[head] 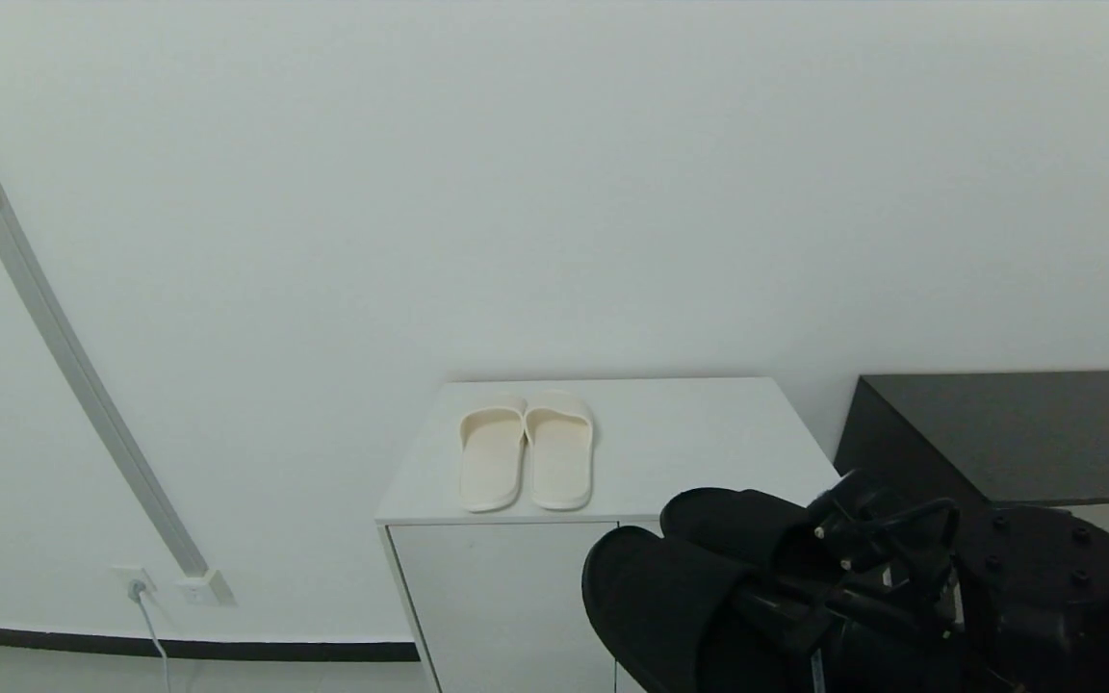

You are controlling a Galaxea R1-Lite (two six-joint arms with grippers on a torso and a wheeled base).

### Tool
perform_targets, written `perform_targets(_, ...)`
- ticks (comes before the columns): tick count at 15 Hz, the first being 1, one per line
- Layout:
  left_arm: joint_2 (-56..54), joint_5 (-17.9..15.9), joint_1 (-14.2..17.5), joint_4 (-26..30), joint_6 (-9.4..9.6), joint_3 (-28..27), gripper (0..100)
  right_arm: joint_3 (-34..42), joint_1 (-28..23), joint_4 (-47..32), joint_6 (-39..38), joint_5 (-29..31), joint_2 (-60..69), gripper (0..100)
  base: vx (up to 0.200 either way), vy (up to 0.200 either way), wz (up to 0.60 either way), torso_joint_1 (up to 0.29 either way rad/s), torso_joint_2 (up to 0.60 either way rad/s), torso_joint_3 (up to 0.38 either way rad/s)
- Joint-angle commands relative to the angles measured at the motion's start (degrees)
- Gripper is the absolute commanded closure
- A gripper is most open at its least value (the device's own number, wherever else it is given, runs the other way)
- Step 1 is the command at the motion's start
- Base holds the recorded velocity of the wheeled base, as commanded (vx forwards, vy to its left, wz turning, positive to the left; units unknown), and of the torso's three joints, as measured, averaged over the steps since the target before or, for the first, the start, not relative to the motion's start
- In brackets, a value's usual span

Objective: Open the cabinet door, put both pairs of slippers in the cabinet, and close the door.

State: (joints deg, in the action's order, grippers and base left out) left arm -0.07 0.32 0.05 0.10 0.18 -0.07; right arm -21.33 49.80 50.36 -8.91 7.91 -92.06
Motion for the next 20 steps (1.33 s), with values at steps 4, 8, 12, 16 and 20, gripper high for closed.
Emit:
perform_targets(4, 0.1, 0.0, 0.0, 0.0, -0.01, 0.0, 100, 0.4, 0.1, 0.0, 0.2, 0.0, -0.4, 100, 0.0, 0.0, 0.0, 0.0, 0.0, 0.0)
perform_targets(8, 0.1, 0.3, 0.0, 0.0, 0.08, 0.0, 100, 0.6, 0.2, 0.0, 1.3, -0.1, -0.5, 100, 0.0, 0.0, 0.0, 0.0, 0.0, 0.0)
perform_targets(12, 0.1, 0.3, 0.0, 0.0, 0.08, 0.0, 100, 0.9, 0.4, 0.0, 1.3, -0.2, -0.5, 100, 0.0, 0.0, 0.0, -0.093, 0.21, 0.11)
perform_targets(16, 0.1, -0.1, 0.0, 0.1, -0.8, 0.0, 0, 0.9, 0.4, 0.1, 1.3, -0.1, -0.4, 100, 0.0, 0.0, 0.0, -0.151, 0.34, 0.186)
perform_targets(20, 0.1, 0.0, 0.0, 0.0, -0.62, 0.0, 0, 1.0, 0.5, 0.1, 1.3, -0.1, -0.5, 100, 0.0, 0.0, 0.0, -0.161, 0.37, 0.203)
